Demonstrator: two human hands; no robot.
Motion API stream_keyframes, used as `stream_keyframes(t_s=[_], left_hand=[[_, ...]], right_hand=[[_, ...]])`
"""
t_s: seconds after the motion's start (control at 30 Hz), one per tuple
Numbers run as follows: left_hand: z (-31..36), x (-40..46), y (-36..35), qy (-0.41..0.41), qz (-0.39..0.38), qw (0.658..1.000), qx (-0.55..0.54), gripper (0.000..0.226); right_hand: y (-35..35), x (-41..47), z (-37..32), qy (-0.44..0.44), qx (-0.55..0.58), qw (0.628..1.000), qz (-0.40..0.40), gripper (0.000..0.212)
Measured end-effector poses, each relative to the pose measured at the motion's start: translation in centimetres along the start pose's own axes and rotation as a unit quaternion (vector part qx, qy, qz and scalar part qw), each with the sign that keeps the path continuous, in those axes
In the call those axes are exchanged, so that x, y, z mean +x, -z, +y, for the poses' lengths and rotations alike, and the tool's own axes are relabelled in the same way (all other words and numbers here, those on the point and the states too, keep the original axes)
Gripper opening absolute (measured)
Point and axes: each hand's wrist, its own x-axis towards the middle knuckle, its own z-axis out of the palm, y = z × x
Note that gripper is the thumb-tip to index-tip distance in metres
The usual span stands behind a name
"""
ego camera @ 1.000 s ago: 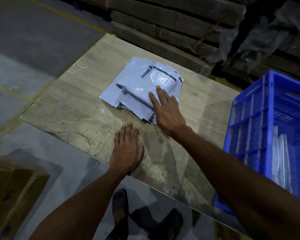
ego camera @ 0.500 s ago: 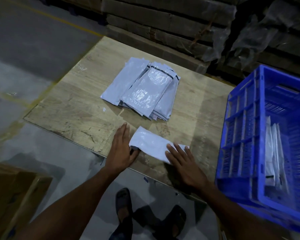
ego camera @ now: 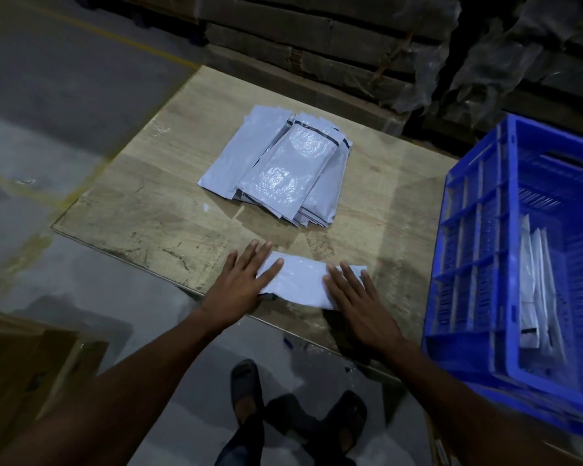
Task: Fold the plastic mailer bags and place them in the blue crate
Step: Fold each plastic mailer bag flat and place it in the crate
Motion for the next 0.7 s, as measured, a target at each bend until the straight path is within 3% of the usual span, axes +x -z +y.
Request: stream_keyframes(t_s=[0.1, 0.23, 0.4, 0.57, 0.7], left_hand=[[-1.4, -1.0, -0.2, -0.024, -0.011, 0.999, 0.021, 0.108], [-1.9, -1.9, -0.3, -0.025, -0.026, 0.999, 0.027, 0.109], [-1.5, -2.6, 1.1, -0.019, -0.036, 0.999, -0.015, 0.075], [-0.4, -0.8, 3.3, -0.013, 0.079, 0.997, -0.017, 0.060], [3.2, 3.2, 4.7, -0.040, 0.127, 0.990, -0.039, 0.053]], right_hand=[[-0.8, -0.1, 0.0, -0.044, 0.021, 0.999, 0.001, 0.068], [-1.8, -0.7, -0.1, -0.100, 0.063, 0.993, -0.021, 0.089], [-0.3, -1.0, -0.9, -0.104, 0.064, 0.992, -0.016, 0.087], [0.9, 0.4, -2.4, -0.130, 0.087, 0.985, 0.066, 0.068], [0.0, 2.4, -3.2, -0.130, 0.112, 0.980, 0.097, 0.059]])
